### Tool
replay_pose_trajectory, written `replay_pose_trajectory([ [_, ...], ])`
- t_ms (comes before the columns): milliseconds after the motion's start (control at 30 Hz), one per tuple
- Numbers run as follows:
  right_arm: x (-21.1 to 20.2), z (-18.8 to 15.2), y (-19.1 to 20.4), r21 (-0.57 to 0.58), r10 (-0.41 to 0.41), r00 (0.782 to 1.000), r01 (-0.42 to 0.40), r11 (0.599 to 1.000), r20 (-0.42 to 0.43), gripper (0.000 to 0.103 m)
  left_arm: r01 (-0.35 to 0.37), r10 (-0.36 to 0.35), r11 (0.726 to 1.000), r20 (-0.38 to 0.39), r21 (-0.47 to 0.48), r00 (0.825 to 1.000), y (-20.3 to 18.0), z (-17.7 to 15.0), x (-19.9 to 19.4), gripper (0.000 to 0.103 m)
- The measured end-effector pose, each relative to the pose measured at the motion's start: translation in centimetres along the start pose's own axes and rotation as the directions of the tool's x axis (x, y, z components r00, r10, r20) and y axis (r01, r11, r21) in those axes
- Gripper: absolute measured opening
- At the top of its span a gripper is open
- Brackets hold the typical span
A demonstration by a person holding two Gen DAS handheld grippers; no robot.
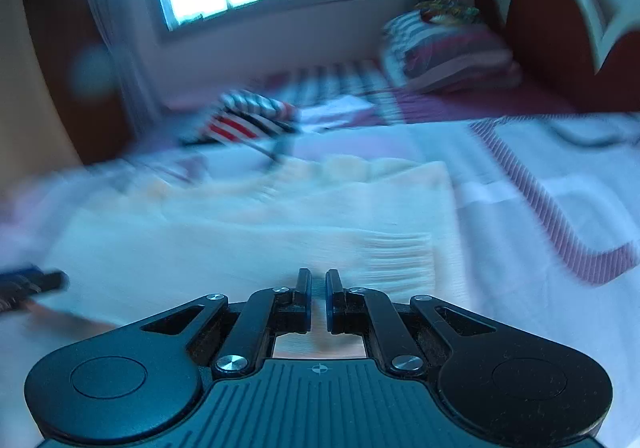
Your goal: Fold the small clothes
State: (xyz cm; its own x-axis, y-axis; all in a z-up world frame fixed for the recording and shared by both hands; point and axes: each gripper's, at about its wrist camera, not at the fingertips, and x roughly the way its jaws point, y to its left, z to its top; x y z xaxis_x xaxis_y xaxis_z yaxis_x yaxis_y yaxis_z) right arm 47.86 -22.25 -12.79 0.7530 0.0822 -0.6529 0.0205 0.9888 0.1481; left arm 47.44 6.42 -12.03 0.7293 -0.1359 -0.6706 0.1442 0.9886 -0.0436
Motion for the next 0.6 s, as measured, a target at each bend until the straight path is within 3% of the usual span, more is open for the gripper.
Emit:
replay_pose_trajectory([
  [33,0.3,-0.2,-0.9,0.014,-0.043,0.999,0.043,0.999,0.005,0.003,0.008,-0.008,1.0,0.001,0.023,1.0,0.2,0.2,-0.1,0.068],
  [67,0.1,0.0,-2.1,0.062,-0.031,1.0,0.031,0.998,0.004,0.003,0.018,-0.018,0.999,-0.007,0.036,1.0,0.5,0.7,-0.3,0.068],
  [167,-0.9,1.3,-2.5,0.049,-0.031,0.998,0.028,0.998,0.061,0.004,0.015,-0.018,0.999,0.089,0.029,0.996,1.6,2.5,-1.4,0.066],
  [233,-0.3,2.3,-1.9,0.059,0.035,0.997,-0.039,0.997,0.071,0.004,0.032,-0.032,0.999,0.09,0.001,0.995,2.1,4.4,-0.3,0.066],
  [300,1.2,3.0,-0.5,0.069,0.055,0.997,-0.058,0.996,0.053,0.004,0.036,-0.037,0.999,0.074,0.013,0.997,2.1,5.8,1.9,0.066],
  [400,4.1,3.2,1.1,0.048,0.015,1.0,-0.015,0.999,0.002,0.004,-0.003,0.003,0.999,-0.027,0.032,1.0,2.7,6.4,6.7,0.071],
  [433,4.8,3.1,0.9,0.052,-0.011,1.0,0.011,0.999,-0.011,0.004,0.013,-0.014,1.0,0.02,0.026,1.0,3.3,6.2,6.9,0.072],
  [467,5.0,3.0,0.5,0.064,-0.015,1.0,0.014,0.998,0.001,0.004,0.021,-0.021,1.0,0.012,0.012,1.0,3.8,6.5,6.9,0.071],
  [533,4.8,3.1,-0.2,0.075,-0.03,1.0,0.03,0.997,-0.002,0.004,-0.009,0.009,1.0,0.016,-0.013,1.0,4.1,6.9,5.6,0.067],
  [600,3.8,3.3,-0.4,0.09,-0.03,0.999,0.028,0.996,0.028,0.004,-0.014,0.017,0.999,0.08,-0.039,0.997,4.2,6.4,3.4,0.068],
])
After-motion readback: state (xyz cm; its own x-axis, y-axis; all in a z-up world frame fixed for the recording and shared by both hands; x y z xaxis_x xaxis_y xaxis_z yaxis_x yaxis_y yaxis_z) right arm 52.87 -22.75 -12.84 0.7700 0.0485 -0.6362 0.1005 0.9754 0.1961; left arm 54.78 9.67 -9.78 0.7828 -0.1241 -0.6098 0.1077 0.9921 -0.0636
